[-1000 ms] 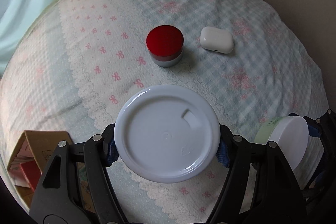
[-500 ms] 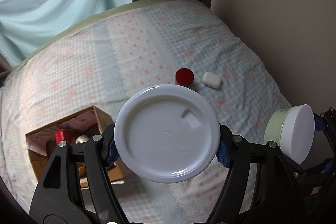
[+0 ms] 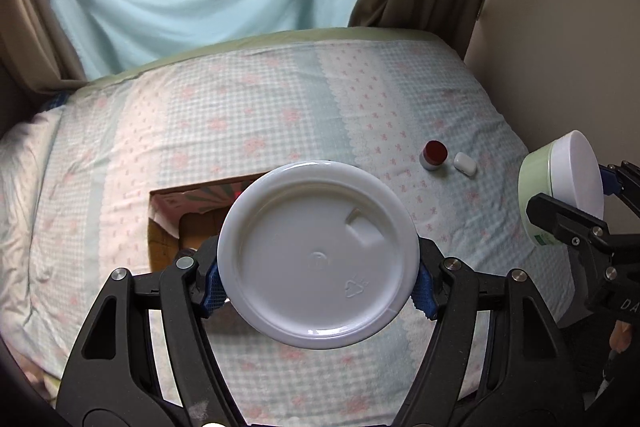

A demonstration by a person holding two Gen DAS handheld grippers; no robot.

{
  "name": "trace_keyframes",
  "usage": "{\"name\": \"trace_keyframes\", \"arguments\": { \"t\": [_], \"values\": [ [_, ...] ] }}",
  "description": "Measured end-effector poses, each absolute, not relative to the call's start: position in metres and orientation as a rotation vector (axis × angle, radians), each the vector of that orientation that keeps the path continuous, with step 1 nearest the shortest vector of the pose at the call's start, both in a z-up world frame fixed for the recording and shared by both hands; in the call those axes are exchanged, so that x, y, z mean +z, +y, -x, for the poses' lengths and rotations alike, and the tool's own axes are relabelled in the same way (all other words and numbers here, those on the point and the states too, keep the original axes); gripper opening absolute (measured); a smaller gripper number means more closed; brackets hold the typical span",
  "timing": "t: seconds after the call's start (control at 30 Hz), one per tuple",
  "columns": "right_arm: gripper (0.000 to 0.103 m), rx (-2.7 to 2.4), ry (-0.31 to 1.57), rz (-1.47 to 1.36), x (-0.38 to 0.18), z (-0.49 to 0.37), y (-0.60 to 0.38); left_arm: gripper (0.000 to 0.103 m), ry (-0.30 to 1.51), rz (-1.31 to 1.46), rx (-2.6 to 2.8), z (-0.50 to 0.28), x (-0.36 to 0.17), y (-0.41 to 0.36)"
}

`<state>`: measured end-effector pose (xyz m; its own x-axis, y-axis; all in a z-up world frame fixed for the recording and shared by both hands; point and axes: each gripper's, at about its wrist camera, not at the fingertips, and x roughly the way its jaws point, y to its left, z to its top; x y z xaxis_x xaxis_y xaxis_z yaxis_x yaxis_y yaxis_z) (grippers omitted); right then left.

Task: Organize rigid objects
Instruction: 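Carry both jars over the cardboard box and open both tools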

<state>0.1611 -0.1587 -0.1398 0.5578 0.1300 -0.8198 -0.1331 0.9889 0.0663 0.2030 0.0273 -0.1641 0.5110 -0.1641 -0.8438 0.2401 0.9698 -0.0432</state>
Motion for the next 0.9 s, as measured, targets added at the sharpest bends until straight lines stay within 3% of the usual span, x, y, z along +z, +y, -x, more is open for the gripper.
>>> {"name": "trace_keyframes", "arguments": {
  "t": [0.43, 0.9],
  "values": [
    [0.067, 0.158, 1.068, -0.148, -0.159, -0.203, -0.04, 0.068, 1.035, -0.085, -0.225, -0.215, -0.182, 0.176],
    [0.067, 0.116, 1.264, -0.139, -0.234, -0.283, -0.016, 0.068, 1.209, -0.031, -0.19, -0.293, -0.268, 0.213]
  ]
}}
